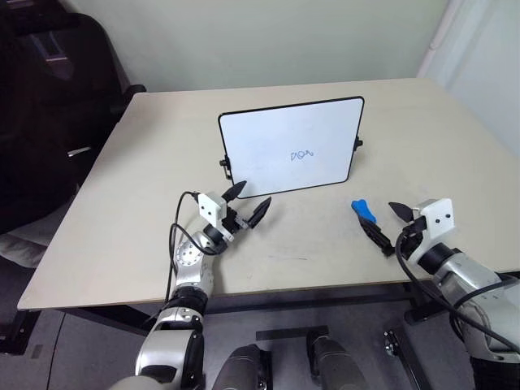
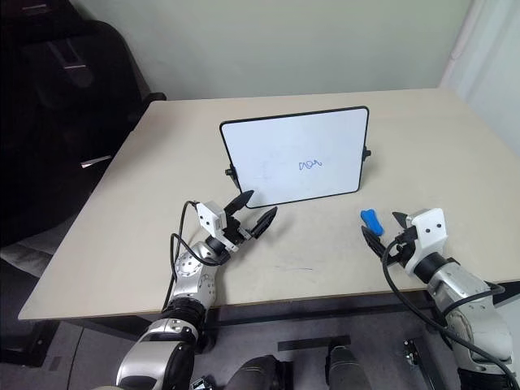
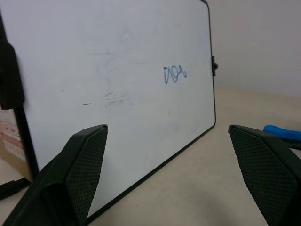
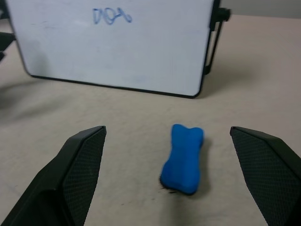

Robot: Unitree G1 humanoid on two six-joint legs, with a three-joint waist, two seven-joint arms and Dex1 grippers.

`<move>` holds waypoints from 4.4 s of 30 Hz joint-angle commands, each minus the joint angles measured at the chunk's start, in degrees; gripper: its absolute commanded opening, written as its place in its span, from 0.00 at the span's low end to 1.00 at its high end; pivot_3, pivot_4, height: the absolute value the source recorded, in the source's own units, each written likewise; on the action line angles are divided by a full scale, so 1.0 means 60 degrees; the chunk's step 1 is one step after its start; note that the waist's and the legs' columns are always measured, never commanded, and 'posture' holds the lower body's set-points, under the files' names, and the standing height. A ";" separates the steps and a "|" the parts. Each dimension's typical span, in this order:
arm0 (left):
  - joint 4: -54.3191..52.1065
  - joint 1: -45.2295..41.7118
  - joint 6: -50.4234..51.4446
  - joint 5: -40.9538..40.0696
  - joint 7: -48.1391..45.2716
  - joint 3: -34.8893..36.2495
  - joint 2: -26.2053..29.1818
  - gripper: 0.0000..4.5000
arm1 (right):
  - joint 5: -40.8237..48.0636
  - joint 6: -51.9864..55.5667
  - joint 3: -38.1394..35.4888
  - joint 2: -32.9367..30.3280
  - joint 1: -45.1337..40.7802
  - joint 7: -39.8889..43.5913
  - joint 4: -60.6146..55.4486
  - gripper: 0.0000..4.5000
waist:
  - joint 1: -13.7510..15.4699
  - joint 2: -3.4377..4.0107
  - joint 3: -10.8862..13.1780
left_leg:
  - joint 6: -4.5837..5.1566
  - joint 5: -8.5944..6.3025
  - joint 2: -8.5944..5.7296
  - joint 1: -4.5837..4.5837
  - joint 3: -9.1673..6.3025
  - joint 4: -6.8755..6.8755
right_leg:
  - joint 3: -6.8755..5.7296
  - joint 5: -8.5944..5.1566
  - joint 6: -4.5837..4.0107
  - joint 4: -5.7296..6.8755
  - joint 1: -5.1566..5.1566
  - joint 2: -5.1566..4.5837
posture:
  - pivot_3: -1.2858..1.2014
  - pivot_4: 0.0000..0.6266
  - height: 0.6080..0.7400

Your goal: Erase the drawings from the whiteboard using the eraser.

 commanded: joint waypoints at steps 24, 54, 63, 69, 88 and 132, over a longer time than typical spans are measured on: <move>-0.0504 0.0443 0.0046 0.0025 0.0181 -0.0033 -0.0309 1.00 | 0.1098 0.4835 0.0704 -0.1112 -0.2531 -0.1043 0.0564 1.00 | 0.0120 0.0008 -0.0005 | 0.0107 0.0009 -0.0011 0.0013 0.0002 0.0000 | -0.0001 -0.0041 0.0045 -0.0004 0.0017 -0.0013 | 0.52 0.24 0.90; -0.0629 0.0528 0.0155 -0.0013 0.0174 -0.0006 -0.0189 1.00 | 0.0379 0.4405 0.0729 -0.0814 -0.2317 -0.0735 0.0474 0.09 | 0.0100 0.0012 -0.0007 | 0.0113 -0.0007 -0.0011 0.0018 0.0004 0.0000 | -0.0001 -0.0048 0.0042 -0.0003 0.0012 -0.0012 | 0.52 0.24 0.90; -0.0242 0.0226 0.0101 0.0009 0.0114 0.0018 -0.0081 1.00 | 0.0991 0.4458 0.1013 0.0272 -0.4025 -0.1076 -0.0579 0.09 | 0.0045 0.0010 -0.0006 | 0.0112 0.0004 -0.0009 0.0024 0.0003 0.0002 | -0.0003 -0.0035 0.0023 0.0001 0.0012 -0.0002 | 0.52 0.24 0.90; -0.0169 0.0145 0.0016 0.0013 0.0079 -0.0008 -0.0127 1.00 | 0.0279 0.4151 0.2361 0.0869 -0.5302 -0.1166 0.0017 0.09 | 0.0087 0.0011 -0.0007 | 0.0120 0.0016 -0.0005 0.0029 0.0002 0.0002 | -0.0007 -0.0029 0.0017 0.0006 0.0011 -0.0002 | 0.52 0.24 0.90; -0.0730 0.0517 0.0013 0.0020 0.0264 -0.0029 -0.0071 1.00 | -0.2159 0.2218 0.3622 0.1914 -0.7121 -0.1430 0.4003 0.09 | 0.0075 0.0014 -0.0009 | 0.0103 0.0023 -0.0003 -0.0019 0.0004 0.0002 | -0.0022 -0.0006 -0.0018 0.0016 -0.0056 -0.0010 | 0.52 0.24 0.90; -0.1293 0.0920 0.0191 -0.0011 0.0426 -0.0072 0.0004 1.00 | -0.2717 0.2683 0.3706 0.2314 -0.7843 -0.0856 0.4461 0.09 | -0.0108 0.0010 -0.0007 | 0.0099 0.0028 -0.0001 -0.0065 0.0017 0.0018 | -0.0023 0.0047 -0.0102 0.0032 -0.0121 -0.0010 | 0.52 0.24 0.90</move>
